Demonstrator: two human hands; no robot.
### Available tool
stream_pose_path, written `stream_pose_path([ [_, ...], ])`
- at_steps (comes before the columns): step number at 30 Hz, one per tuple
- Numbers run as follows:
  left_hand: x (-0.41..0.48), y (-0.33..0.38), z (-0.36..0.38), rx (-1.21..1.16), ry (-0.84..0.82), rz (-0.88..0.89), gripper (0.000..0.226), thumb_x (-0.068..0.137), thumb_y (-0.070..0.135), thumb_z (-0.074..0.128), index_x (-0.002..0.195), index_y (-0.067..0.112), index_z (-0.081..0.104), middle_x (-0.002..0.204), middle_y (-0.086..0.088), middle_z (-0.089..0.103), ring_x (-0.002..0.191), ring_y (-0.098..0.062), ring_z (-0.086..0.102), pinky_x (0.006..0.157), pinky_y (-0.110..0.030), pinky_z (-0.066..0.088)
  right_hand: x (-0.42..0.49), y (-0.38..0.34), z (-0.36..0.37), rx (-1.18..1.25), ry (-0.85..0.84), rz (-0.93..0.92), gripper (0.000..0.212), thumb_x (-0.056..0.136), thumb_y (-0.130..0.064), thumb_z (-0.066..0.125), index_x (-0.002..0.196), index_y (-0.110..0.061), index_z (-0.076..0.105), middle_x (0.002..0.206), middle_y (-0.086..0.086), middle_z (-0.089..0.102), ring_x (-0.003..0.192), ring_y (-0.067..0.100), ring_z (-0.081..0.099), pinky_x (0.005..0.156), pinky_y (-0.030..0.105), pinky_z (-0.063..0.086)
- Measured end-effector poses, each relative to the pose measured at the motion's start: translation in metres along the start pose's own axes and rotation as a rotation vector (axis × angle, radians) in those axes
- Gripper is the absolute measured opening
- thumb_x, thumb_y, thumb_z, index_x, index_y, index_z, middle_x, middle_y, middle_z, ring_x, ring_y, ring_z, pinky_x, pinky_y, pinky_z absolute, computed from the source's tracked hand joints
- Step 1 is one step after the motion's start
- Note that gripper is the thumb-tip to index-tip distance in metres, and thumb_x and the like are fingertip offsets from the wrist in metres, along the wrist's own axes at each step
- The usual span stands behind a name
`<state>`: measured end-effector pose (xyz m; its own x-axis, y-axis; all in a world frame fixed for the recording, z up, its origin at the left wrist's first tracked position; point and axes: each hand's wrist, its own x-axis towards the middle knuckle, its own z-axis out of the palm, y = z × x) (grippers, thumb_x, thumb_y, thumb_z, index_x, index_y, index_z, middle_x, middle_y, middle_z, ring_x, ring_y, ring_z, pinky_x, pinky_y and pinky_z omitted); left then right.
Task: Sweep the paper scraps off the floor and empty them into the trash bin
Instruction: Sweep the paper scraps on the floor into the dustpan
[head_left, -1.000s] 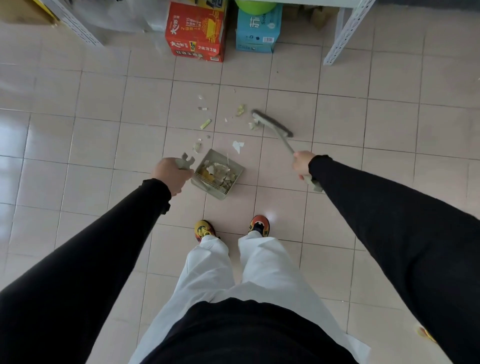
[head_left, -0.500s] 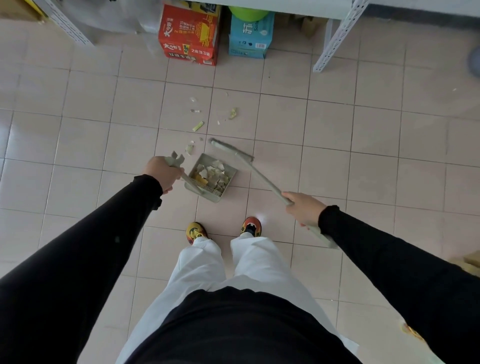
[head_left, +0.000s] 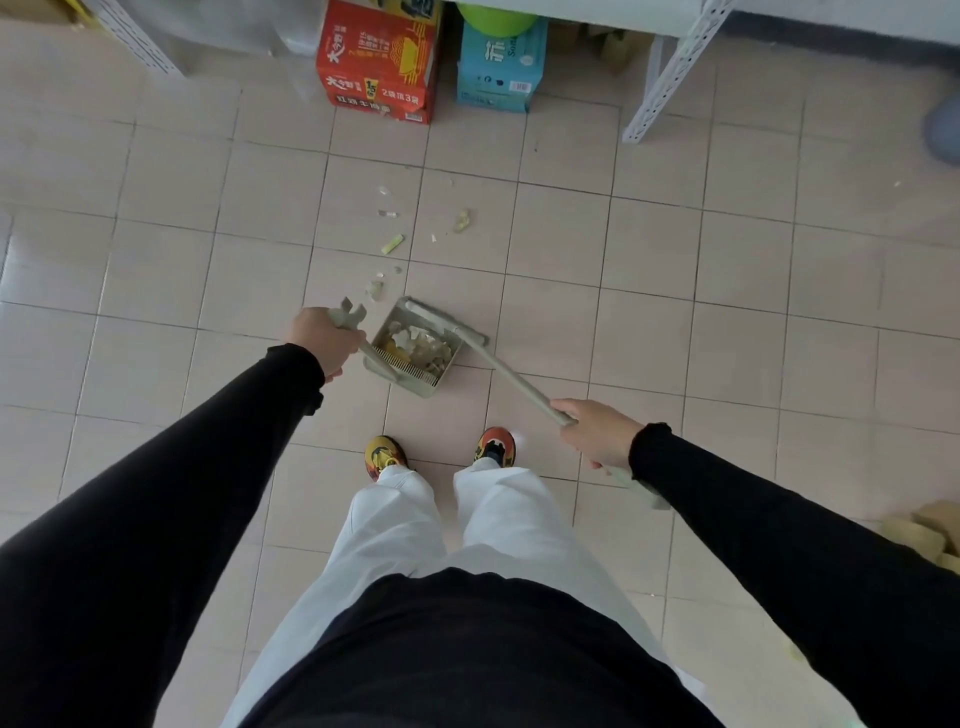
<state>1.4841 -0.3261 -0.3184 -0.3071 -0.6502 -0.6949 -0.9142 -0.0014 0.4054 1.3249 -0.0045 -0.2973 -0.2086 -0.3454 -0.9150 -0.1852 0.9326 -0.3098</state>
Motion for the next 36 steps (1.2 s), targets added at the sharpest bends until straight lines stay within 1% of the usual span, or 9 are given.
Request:
stream_pose_path([
  [2, -0.003, -0.002, 0.001, -0.009, 0.001, -0.003, 0.018, 0.09, 0.013, 0.063, 0.105, 0.003, 0.066, 0.073, -0.01, 0.056, 0.053, -0.021, 0.049, 0.052, -0.03, 0.046, 0.005, -0.003, 0.003, -0.021, 0.043, 0.001, 0.043, 0.094, -0.013, 0.037, 0.136, -0.015, 0.046, 0.102, 0.011, 0.06, 0.06, 0.022, 0.053, 0.056, 0.03, 0.045],
  [7, -0.01, -0.009, 0.007, -0.024, 0.011, 0.001, 0.021, 0.091, 0.013, 0.061, 0.109, 0.004, 0.067, 0.077, -0.011, 0.057, 0.055, -0.022, 0.05, 0.053, -0.03, 0.046, 0.03, -0.03, 0.012, -0.103, 0.027, 0.012, 0.054, 0.095, -0.006, 0.041, 0.148, -0.012, 0.035, 0.118, 0.018, 0.062, 0.082, 0.028, 0.056, 0.066, 0.03, 0.046],
  [9, -0.013, -0.012, 0.008, -0.038, 0.018, 0.005, 0.022, 0.091, 0.014, 0.061, 0.11, 0.004, 0.066, 0.078, -0.011, 0.057, 0.055, -0.022, 0.05, 0.052, -0.029, 0.045, 0.03, -0.032, 0.014, -0.113, -0.023, 0.001, 0.055, 0.093, -0.002, 0.045, 0.147, -0.011, 0.037, 0.103, 0.012, 0.064, 0.077, 0.026, 0.054, 0.061, 0.027, 0.046],
  [12, -0.017, -0.021, 0.006, -0.095, 0.043, 0.004, 0.023, 0.091, 0.015, 0.062, 0.11, 0.004, 0.066, 0.08, -0.011, 0.058, 0.056, -0.021, 0.049, 0.051, -0.03, 0.043, 0.017, -0.023, 0.013, -0.039, -0.015, -0.045, 0.046, 0.092, -0.007, 0.041, 0.137, -0.014, 0.048, 0.074, 0.003, 0.052, 0.052, 0.021, 0.049, 0.048, 0.024, 0.039],
  [17, -0.019, -0.043, -0.016, -0.163, 0.078, -0.02, 0.02, 0.088, 0.013, 0.063, 0.104, 0.001, 0.068, 0.069, -0.008, 0.053, 0.051, -0.022, 0.045, 0.049, -0.028, 0.039, 0.004, -0.013, 0.012, 0.04, 0.036, -0.056, 0.048, 0.094, -0.016, 0.04, 0.141, -0.024, 0.045, 0.079, -0.002, 0.052, 0.052, 0.016, 0.047, 0.044, 0.024, 0.04],
  [21, -0.02, -0.051, -0.026, -0.16, 0.079, 0.017, 0.012, 0.087, 0.015, 0.064, 0.093, 0.006, 0.07, 0.078, -0.012, 0.061, 0.053, -0.023, 0.047, 0.05, -0.028, 0.042, 0.013, -0.023, -0.003, 0.119, 0.093, -0.049, 0.05, 0.094, -0.014, 0.039, 0.144, -0.022, 0.042, 0.078, -0.003, 0.049, 0.05, 0.016, 0.045, 0.041, 0.022, 0.039],
  [23, 0.014, -0.062, -0.094, -0.168, 0.09, -0.019, 0.009, 0.087, 0.016, 0.064, 0.087, 0.009, 0.069, 0.081, -0.014, 0.062, 0.054, -0.023, 0.048, 0.051, -0.028, 0.042, 0.04, -0.096, 0.0, 0.133, 0.096, -0.068, 0.057, 0.094, -0.014, 0.04, 0.149, -0.027, 0.035, 0.079, -0.004, 0.049, 0.049, 0.016, 0.046, 0.041, 0.022, 0.04],
  [30, 0.037, -0.061, -0.109, -0.156, 0.057, -0.011, 0.014, 0.088, 0.018, 0.065, 0.093, 0.004, 0.066, 0.083, -0.016, 0.063, 0.052, -0.022, 0.048, 0.048, -0.026, 0.04, 0.053, -0.124, -0.012, 0.202, 0.157, -0.066, 0.059, 0.096, -0.018, 0.043, 0.152, -0.028, 0.031, 0.081, -0.004, 0.05, 0.049, 0.016, 0.047, 0.039, 0.022, 0.04],
  [36, 0.07, -0.056, -0.142, -0.139, 0.008, -0.026, 0.017, 0.086, 0.015, 0.064, 0.098, 0.003, 0.068, 0.069, -0.01, 0.054, 0.05, -0.022, 0.047, 0.046, -0.026, 0.039, 0.093, -0.186, -0.043, 0.199, 0.238, -0.062, 0.059, 0.095, -0.021, 0.041, 0.151, -0.032, 0.031, 0.086, -0.006, 0.051, 0.052, 0.016, 0.051, 0.036, 0.018, 0.038],
])
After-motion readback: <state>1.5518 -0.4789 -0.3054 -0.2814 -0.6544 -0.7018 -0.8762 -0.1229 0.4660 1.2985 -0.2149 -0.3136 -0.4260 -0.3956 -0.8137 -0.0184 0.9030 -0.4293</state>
